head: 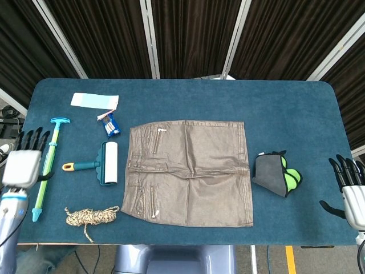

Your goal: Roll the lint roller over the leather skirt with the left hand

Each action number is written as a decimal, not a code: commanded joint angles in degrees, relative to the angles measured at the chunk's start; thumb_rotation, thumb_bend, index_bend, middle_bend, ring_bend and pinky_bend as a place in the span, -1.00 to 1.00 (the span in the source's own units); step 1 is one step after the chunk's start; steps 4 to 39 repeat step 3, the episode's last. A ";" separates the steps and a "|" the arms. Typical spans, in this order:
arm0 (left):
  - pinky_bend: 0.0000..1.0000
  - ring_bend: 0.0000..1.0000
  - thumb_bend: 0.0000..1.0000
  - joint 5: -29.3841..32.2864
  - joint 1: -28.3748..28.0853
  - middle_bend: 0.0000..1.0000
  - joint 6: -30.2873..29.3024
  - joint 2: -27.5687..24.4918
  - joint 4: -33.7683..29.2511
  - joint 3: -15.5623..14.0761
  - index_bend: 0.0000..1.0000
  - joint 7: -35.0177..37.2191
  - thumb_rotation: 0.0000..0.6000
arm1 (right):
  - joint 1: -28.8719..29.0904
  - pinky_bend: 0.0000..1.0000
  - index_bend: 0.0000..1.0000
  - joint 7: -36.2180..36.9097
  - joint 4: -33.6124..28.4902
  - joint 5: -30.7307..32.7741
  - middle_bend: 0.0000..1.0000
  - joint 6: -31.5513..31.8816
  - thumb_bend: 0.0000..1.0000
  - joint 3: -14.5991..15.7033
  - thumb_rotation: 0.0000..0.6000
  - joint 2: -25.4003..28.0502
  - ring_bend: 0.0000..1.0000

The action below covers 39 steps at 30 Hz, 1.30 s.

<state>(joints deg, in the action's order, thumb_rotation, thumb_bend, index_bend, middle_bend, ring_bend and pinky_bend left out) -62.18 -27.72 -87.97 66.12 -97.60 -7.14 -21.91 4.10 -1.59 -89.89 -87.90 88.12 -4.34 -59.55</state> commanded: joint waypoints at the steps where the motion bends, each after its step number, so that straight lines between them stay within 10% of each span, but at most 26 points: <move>1: -1.00 -1.00 -1.00 -11.56 9.51 -1.00 -10.87 3.14 0.74 -3.47 -1.00 5.16 1.00 | -0.45 -1.00 -1.00 0.59 -0.09 -1.39 -1.00 1.32 -1.00 0.28 1.00 0.39 -1.00; 39: -1.00 -1.00 -1.00 -14.03 11.17 -1.00 -12.43 3.85 1.63 -3.85 -1.00 5.17 1.00 | -0.69 -1.00 -1.00 0.72 -0.17 -2.03 -1.00 1.92 -1.00 0.47 1.00 0.49 -1.00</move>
